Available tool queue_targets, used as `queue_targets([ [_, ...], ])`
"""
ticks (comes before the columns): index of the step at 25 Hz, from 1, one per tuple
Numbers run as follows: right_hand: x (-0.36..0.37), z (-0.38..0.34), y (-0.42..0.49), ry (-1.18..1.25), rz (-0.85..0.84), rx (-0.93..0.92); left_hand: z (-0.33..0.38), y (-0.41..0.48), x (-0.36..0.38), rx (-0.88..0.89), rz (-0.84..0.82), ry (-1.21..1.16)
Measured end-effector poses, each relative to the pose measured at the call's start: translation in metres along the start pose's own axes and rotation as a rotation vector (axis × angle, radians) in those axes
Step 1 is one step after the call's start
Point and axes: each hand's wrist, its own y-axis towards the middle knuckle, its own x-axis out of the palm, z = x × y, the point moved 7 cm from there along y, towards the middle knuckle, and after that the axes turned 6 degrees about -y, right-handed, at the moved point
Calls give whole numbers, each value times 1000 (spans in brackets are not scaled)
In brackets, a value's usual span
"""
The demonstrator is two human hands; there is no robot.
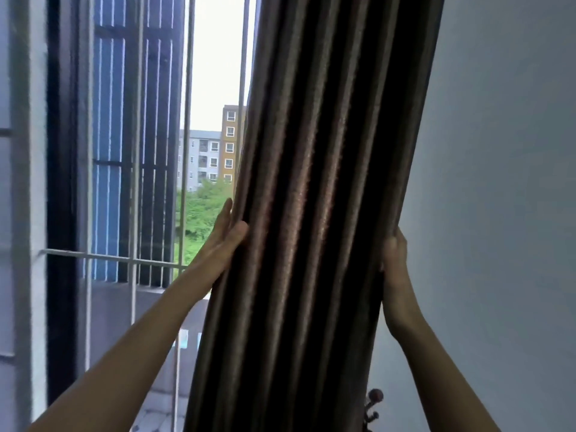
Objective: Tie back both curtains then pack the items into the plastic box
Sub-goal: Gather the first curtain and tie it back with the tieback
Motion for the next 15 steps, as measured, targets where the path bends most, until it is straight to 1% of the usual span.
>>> queue_targets([
  [1,6,0,5,23,0,1,-4,-7,-7,-36,6,-84],
  [3,23,1,10,46,-39,21,-13,-18,-20,-117,82,-205],
  [5,47,14,3,84,-117,124,-24,-29,-19,-217,105,-186],
  [7,71,35,-17,196,-167,293,-46,-39,-6,-313,56,-173],
  [9,93,54,-47,279,-170,406,-68,-54,11,-352,58,-187],
  [11,123,69,-83,353,-277,485,-94,-71,26,-383,90,-201],
  [12,134,80,-101,397,-310,515,-107,-82,35,-408,76,-214],
  [13,138,90,-116,431,-306,550,-117,-94,45,-439,63,-236],
  [15,140,117,-142,465,-249,616,-149,-118,60,-508,88,-255],
])
